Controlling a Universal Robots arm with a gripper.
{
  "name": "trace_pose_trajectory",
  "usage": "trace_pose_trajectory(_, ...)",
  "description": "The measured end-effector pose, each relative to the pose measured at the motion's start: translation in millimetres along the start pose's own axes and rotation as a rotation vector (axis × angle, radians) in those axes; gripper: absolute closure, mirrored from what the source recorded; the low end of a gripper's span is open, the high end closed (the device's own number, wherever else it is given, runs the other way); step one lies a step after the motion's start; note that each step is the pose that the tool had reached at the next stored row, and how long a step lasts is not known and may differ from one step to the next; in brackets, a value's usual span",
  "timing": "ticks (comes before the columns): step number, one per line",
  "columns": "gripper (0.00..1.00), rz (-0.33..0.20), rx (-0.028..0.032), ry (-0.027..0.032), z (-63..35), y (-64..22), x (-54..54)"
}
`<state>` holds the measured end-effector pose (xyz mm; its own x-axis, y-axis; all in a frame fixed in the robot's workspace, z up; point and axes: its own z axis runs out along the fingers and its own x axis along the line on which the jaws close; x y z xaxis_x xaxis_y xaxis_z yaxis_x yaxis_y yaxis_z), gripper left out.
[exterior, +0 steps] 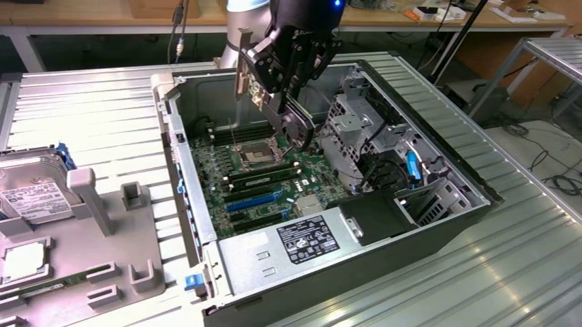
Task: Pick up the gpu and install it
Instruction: 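Insert the gpu into the slot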
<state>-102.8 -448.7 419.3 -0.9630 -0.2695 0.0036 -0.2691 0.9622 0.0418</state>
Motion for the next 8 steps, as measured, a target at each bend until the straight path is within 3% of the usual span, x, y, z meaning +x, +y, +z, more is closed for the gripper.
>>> trace_pose_trajectory(8,0.73,-0.033,0.0002,0.0014,0.0,-0.3,-1.0)
